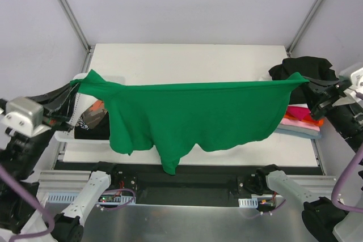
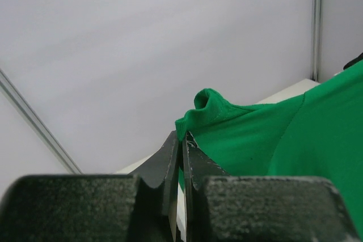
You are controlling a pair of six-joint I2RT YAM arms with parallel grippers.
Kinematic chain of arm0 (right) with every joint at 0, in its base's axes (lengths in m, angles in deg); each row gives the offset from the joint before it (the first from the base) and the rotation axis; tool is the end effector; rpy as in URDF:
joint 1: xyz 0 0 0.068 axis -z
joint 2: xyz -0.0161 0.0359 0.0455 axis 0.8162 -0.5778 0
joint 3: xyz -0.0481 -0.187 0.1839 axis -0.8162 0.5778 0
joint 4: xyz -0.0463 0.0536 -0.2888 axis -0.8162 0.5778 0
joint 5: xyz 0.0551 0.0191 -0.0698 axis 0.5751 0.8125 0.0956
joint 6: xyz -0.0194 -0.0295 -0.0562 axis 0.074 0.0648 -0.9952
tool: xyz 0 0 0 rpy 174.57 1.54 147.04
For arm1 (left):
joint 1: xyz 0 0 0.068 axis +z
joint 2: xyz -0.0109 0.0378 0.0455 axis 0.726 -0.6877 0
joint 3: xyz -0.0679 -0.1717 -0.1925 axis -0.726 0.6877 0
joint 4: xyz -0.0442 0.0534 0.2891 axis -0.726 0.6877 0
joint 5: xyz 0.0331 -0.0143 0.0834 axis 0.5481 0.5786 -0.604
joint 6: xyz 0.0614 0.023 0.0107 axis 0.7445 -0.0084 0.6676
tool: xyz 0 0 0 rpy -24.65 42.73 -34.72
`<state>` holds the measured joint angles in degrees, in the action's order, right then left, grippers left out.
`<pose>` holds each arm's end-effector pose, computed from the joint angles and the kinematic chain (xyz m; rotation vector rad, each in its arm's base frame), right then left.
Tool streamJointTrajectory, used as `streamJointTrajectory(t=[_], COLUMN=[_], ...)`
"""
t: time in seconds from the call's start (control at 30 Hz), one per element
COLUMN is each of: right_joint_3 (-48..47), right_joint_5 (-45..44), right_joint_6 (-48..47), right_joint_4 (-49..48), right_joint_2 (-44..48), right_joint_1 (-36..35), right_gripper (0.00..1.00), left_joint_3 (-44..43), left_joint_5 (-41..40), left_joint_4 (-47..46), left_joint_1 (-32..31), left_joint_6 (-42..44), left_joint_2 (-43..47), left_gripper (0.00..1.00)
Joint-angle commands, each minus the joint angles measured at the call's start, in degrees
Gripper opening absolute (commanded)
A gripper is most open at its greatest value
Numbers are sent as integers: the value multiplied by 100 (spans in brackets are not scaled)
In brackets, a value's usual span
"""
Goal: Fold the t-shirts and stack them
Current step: Flatten out the tshirt
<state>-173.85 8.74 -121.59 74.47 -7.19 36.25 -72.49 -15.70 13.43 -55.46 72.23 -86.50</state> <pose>0.0350 0.0188 0.6204 -0.7305 1.2401 -0.1307 0.0051 -0.0167 0.6045 0.4703 1.0493 -0.1212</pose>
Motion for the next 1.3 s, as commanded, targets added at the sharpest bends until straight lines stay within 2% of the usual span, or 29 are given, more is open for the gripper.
streamJointTrajectory(t=[0.0, 0.33, 0.8, 0.97, 1.1, 1.27], right_joint_3=[-182, -59, 153, 126, 355, 275], right_joint_5=[-301, -970, -866, -795, -408, -487], right_joint_6=[-21, -258, -294, -303, -285, -329], right_joint_4=[-272, -439, -677, -765, -993, -984], right_joint_2=[96, 123, 123, 105, 228, 140], right_joint_1=[70, 71, 79, 71, 79, 71], right_gripper=[1, 1, 1, 0, 1, 1], left_joint_3=[-502, -687, -889, -1179, -1381, -1855], left_joint_5=[-299, -493, -589, -633, -739, -1020], left_joint_4=[-56, -30, -12, 5, 40, 172], left_joint_1=[73, 73, 73, 73, 73, 73], left_joint_6=[95, 201, 262, 166, 122, 271], left_joint_2=[222, 231, 196, 284, 389, 398], left_gripper=[0, 0, 0, 0, 0, 0])
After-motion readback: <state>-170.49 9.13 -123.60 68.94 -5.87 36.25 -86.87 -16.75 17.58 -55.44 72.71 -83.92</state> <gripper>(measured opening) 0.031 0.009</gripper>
